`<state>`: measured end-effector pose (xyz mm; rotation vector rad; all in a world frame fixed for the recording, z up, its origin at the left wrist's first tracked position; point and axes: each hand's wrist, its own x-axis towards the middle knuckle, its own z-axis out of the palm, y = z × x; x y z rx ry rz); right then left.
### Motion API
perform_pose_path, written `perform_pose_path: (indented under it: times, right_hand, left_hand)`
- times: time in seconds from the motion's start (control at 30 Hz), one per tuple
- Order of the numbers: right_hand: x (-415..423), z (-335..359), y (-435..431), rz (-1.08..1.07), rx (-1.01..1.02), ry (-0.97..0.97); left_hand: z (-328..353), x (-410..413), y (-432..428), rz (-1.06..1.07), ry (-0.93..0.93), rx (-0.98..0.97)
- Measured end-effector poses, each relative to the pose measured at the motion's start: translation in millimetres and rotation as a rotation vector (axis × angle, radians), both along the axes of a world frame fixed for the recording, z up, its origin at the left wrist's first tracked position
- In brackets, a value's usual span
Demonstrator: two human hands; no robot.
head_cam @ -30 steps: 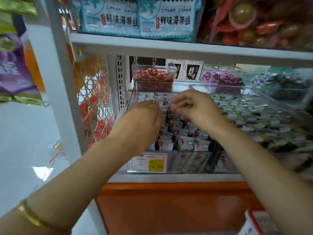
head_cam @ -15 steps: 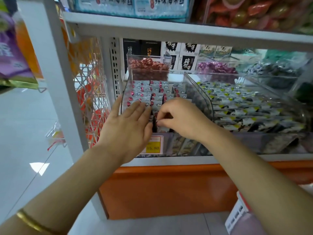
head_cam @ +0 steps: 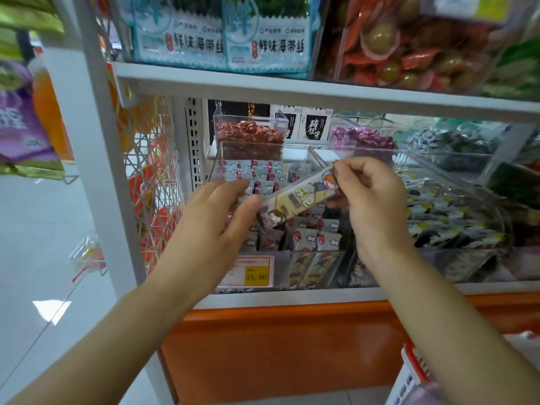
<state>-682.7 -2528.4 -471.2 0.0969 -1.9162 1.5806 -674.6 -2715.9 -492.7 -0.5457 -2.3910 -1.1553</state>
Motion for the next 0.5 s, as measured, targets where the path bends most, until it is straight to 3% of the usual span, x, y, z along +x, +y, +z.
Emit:
perform_pose_path:
  times: [0.13,0.27,0.37,0.5]
  right_hand:
    - [2.7,-7.1,-6.4,0.082,-0.287,-0.125]
    - [4.4,-8.7,-6.8,0.168,-0.36,-0.203]
    - [5.0,-9.8,-7.5,0.244,-0.383,-0.246]
    - [2.0,-9.1,-8.3,0.398,-0.62,-0.305]
  left_hand:
    - [1.1,-1.1,3.9,-0.163,-0.343,0.455]
    - [2.1,-7.1,1.0,-0.191,-0.485,0.814]
    - [3.0,-10.5,-2.4,-0.181,-0.483,0.871]
    - [3.5,-13.3,-4.7,-0.128,-0.551,0.969]
